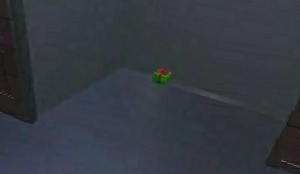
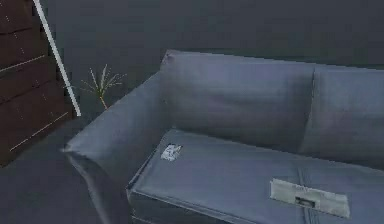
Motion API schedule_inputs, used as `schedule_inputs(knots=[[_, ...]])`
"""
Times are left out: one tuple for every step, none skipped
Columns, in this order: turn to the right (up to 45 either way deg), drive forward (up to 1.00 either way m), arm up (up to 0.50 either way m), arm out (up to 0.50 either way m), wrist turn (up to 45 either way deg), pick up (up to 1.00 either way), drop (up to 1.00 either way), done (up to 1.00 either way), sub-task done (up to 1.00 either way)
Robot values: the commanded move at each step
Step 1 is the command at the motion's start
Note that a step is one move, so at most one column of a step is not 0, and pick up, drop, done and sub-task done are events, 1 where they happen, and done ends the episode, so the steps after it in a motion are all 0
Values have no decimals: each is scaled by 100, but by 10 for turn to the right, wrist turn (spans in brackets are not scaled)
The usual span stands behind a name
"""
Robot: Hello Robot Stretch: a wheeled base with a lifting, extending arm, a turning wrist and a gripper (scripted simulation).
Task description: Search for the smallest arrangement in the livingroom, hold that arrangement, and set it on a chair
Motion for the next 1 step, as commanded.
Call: schedule_inputs(knots=[[450, 0, 0, 0, 0, 0, 0, 0, 0]])
